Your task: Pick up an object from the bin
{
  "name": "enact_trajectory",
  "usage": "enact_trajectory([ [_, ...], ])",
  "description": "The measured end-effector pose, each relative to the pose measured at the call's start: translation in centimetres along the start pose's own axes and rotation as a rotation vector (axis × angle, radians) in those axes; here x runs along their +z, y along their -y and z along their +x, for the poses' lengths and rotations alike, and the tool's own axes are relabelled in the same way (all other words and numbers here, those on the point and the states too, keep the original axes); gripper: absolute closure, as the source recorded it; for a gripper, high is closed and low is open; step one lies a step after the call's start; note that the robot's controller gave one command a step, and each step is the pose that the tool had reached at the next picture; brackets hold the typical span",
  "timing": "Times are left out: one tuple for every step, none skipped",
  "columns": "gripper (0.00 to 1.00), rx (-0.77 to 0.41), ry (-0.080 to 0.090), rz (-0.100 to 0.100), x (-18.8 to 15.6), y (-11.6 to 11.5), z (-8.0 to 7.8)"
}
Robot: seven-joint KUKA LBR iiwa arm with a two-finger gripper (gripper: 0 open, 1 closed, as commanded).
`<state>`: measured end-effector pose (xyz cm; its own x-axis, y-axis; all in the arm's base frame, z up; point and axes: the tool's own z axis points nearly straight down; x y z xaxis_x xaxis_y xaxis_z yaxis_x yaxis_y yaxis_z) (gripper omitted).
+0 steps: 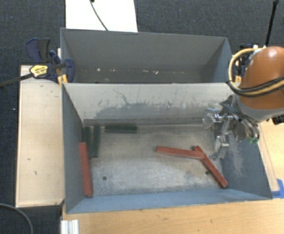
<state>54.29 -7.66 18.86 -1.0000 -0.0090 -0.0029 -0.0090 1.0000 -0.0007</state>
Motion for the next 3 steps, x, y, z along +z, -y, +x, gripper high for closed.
enact_trajectory([
  [0.00, -0.214, -0.006, -0.003, 11.7, -2.3, -3.1],
  [1.00, -0.213, -0.002, -0.002, 11.4, -2.3, -3.2],
  [1.00, -0.568, 0.004, -0.003, 11.8, -9.2, -4.9],
])
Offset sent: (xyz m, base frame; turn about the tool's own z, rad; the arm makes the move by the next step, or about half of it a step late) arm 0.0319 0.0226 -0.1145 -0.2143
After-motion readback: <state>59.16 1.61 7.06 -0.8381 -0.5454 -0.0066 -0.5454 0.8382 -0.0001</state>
